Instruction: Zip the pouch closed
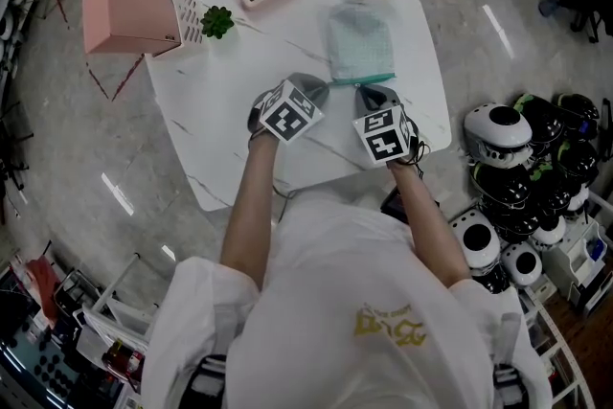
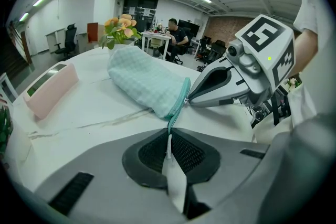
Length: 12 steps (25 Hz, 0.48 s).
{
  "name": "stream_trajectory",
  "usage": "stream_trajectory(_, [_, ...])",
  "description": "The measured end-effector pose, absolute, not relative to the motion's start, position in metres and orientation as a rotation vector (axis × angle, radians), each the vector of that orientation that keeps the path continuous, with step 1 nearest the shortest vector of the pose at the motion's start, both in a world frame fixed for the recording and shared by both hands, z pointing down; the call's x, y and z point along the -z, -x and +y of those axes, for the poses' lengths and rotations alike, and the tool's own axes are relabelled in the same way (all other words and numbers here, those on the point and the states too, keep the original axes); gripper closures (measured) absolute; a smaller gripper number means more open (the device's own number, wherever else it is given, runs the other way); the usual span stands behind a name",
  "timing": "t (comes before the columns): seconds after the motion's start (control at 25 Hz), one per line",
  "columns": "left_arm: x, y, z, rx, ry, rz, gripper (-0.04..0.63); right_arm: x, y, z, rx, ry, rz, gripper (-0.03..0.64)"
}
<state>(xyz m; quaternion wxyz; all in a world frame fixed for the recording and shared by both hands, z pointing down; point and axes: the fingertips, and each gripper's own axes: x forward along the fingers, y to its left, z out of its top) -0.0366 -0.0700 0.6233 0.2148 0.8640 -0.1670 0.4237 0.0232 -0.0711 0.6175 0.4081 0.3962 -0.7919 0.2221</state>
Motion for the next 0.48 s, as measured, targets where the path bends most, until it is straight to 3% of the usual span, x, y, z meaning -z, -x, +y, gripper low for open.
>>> stream_trajectory(0.48, [-0.621, 0.038, -0.069, -1.172, -2.392, -0.479, 0.558, -0.615, -0.047, -0.071, -0.572, -1.052, -1.953, 0.600])
